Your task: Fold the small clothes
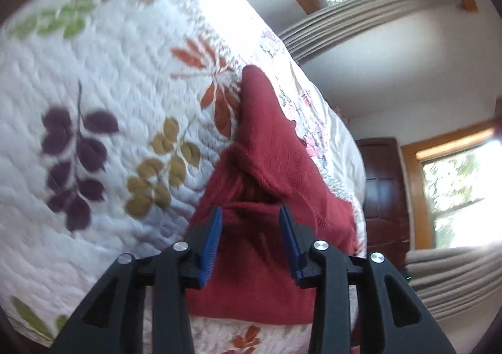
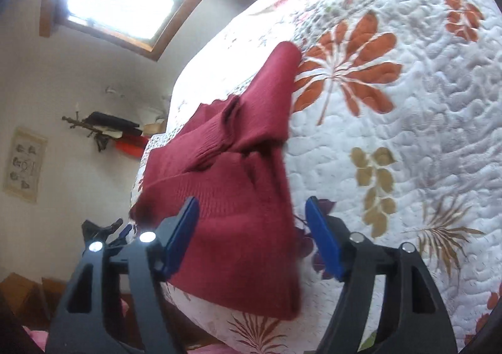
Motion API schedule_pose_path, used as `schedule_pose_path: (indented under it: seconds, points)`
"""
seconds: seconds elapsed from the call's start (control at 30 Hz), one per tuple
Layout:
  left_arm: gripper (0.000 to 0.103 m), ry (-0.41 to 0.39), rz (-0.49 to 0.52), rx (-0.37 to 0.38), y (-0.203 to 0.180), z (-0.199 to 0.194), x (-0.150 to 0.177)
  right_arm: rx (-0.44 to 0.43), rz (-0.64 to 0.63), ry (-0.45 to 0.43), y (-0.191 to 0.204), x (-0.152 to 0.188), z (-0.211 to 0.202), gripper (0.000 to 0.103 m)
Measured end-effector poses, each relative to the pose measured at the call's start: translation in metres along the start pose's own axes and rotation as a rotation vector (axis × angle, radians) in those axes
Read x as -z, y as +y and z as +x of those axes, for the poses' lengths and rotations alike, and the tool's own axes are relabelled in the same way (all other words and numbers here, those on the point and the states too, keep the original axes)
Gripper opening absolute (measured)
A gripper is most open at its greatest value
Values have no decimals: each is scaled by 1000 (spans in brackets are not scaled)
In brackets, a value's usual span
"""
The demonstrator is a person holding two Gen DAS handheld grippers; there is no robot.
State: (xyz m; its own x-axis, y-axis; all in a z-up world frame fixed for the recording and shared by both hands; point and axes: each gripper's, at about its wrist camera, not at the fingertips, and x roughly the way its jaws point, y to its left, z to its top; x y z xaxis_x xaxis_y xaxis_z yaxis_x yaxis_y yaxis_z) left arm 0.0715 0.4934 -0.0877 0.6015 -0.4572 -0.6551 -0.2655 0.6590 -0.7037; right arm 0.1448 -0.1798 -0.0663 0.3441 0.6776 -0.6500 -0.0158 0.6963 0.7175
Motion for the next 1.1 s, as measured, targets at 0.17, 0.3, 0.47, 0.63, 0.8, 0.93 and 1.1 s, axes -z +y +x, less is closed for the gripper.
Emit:
schedule_pose_path:
  seconds: [0.17, 0.3, 0.47, 0.63, 0.8, 0.93, 1.1]
  points:
    - [44, -7, 240, -133, -39, -6, -8, -44, 2, -13, -14, 1, -2, 69]
    - [51, 32, 457, -207, -67, 17, 1, -43, 22, 44, -10, -1, 20, 69]
    - [51, 128, 606, -307, -72, 68, 5, -40, -20, 65, 3, 14, 16, 69]
    - [50, 137, 571, -297, -64, 88, -6, 33, -48, 70, 12, 22, 4, 69]
    - [46, 102, 505, -296, -56, 89, -14, 70, -72, 77, 19, 24, 14, 70]
    - [46, 90, 505, -245, -59, 85, -18, 97, -90, 97, 24, 25, 30, 70]
    - [42, 161, 584, -296, -68, 111, -18, 102, -101, 98, 31, 28, 33, 70]
